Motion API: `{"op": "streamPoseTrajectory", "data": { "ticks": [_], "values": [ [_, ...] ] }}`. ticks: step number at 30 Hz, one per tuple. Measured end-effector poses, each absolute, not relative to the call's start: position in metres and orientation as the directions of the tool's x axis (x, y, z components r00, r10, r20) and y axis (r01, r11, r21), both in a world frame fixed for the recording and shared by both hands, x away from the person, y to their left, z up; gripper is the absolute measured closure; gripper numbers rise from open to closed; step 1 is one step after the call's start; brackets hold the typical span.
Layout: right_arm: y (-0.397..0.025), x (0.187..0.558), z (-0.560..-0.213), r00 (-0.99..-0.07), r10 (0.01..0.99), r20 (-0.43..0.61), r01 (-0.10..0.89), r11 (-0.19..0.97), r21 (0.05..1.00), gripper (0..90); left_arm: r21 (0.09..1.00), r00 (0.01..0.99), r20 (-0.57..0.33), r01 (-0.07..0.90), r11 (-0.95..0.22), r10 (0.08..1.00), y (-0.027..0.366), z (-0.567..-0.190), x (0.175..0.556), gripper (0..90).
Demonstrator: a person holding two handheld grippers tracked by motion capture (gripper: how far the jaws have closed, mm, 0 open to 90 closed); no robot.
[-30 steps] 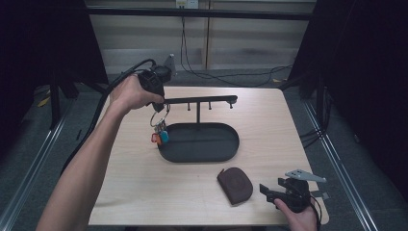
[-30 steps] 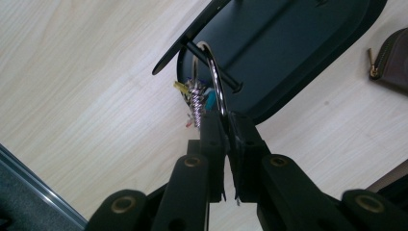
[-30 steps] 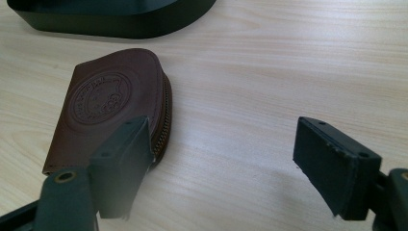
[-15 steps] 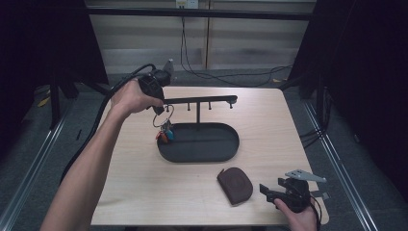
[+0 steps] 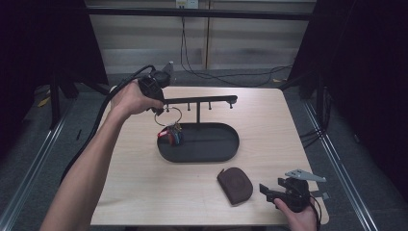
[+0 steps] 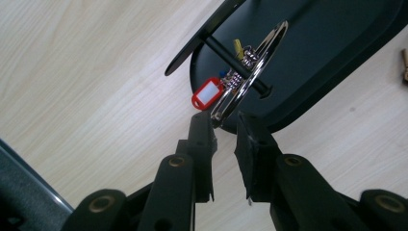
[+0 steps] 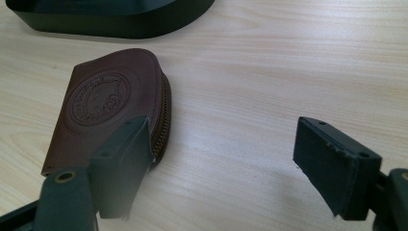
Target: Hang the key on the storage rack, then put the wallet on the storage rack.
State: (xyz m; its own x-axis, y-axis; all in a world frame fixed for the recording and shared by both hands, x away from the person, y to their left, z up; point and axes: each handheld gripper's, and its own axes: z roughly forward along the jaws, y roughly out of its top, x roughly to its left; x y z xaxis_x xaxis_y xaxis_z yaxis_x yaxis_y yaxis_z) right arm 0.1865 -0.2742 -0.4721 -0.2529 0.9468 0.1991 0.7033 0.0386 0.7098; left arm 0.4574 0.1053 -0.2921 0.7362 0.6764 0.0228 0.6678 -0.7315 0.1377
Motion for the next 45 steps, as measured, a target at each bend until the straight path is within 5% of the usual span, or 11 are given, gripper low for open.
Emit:
{"op": "streamPoseTrajectory", "data": {
  "ticks": [20, 45],
  "values": [
    [-0.274, 0.188, -0.474, -0.251, 0.948, 0.195, 0.709, 0.044, 0.704, 20.8, 0.304, 0.644, -0.141, 0.751, -0.586, 0.752, 0.142, -0.298, 0.441, 44.4],
    [-0.273, 0.191, -0.475, -0.251, 0.95, 0.186, 0.718, 0.054, 0.694, 20.9, 0.456, 0.646, -0.206, 0.728, -0.512, 0.735, 0.198, -0.327, 0.407, 27.8]
  ]
}}
